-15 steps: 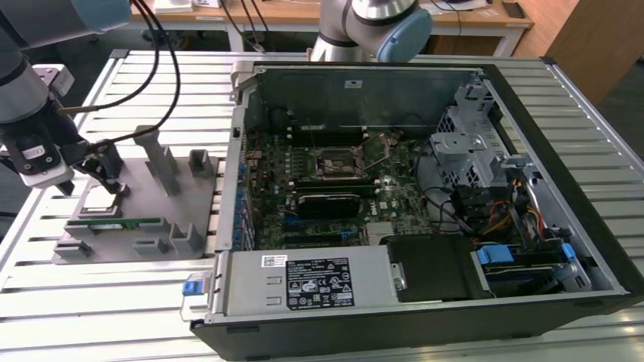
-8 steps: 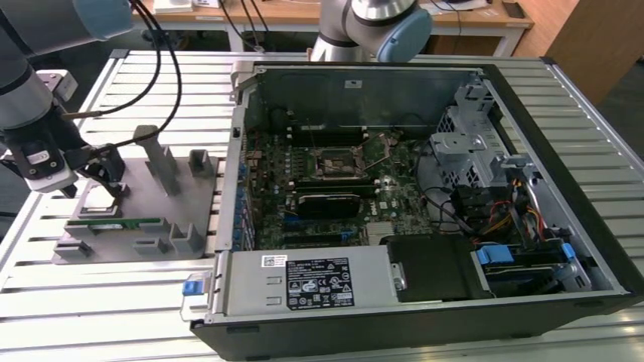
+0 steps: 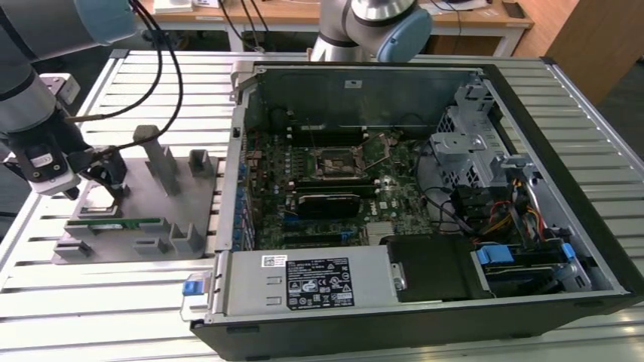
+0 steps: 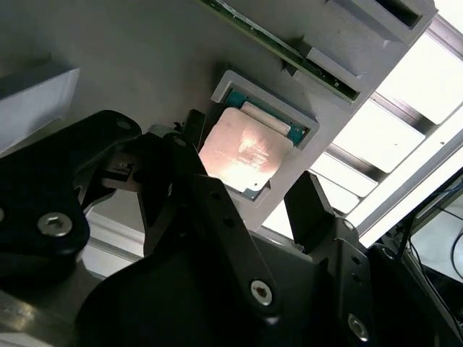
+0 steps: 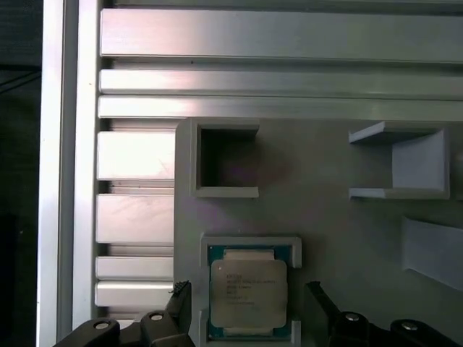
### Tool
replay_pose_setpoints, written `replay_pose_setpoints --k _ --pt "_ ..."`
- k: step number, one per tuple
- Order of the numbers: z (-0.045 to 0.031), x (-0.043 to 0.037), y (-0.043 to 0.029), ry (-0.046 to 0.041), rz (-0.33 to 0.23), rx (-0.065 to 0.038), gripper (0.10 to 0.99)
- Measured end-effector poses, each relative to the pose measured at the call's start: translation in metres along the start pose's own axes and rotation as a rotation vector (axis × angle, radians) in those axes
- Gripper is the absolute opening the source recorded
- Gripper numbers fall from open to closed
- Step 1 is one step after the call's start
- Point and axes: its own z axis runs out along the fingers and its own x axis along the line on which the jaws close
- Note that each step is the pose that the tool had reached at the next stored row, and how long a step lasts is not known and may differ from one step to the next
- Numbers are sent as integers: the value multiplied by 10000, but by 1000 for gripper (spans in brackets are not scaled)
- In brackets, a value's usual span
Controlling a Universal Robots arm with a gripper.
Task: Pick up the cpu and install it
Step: 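Pick up the cpu and move it towards the insertion slot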
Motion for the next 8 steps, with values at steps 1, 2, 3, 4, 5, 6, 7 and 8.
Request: replay_pose_setpoints --k 1,2,3,4,5,6,7,8 --pt "7 0 0 0 6 -1 718" --pt "14 0 0 0 10 0 718" --pt "22 0 0 0 12 0 718" --pt "31 0 0 -1 13 0 718" --pt "39 1 -1 -2 14 0 718" --pt "48 1 -1 -1 14 0 718" --pt "55 1 0 0 15 0 718" --pt "64 1 2 -1 16 0 718"
